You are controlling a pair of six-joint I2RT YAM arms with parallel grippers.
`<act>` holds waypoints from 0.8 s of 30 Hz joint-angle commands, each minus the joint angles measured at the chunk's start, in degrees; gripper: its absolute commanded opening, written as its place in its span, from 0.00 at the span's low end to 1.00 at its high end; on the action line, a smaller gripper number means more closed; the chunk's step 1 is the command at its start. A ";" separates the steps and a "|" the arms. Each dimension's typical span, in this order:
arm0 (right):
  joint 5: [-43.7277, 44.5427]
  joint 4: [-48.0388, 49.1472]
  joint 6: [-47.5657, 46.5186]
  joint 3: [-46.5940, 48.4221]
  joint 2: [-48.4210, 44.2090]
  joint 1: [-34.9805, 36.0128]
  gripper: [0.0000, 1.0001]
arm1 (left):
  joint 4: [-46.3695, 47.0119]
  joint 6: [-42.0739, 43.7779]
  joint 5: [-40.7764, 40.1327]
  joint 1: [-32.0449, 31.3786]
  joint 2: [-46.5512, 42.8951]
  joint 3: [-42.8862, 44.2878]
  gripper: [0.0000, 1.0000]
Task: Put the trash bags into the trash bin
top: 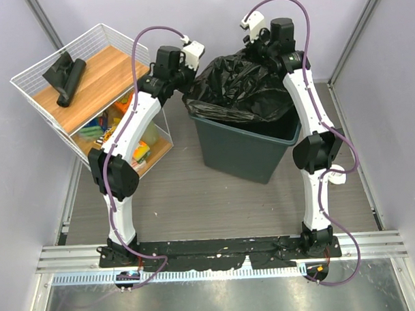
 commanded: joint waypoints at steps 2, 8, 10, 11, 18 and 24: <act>2.24 -0.69 -1.26 -0.56 -5.68 0.43 0.38 | -2.96 3.64 1.77 -0.12 -4.08 0.75 0.10; 2.95 -0.95 0.67 -0.56 -8.84 0.43 0.49 | -6.47 4.43 2.56 -0.12 -4.61 3.30 0.45; 3.12 -1.22 1.72 -0.65 -10.77 0.35 0.53 | -7.09 4.70 2.47 -0.21 -4.96 3.91 0.50; 3.30 -1.48 2.16 -0.74 -11.04 0.26 0.54 | -7.35 4.96 2.47 -0.21 -5.14 4.00 0.53; 3.83 -2.01 5.24 -2.67 -15.61 0.26 0.59 | -9.29 6.46 1.77 -0.21 -6.37 4.00 0.70; 1.46 -4.55 8.75 -4.60 -19.21 -0.80 0.61 | -9.55 6.81 1.33 -0.29 -6.63 3.91 0.77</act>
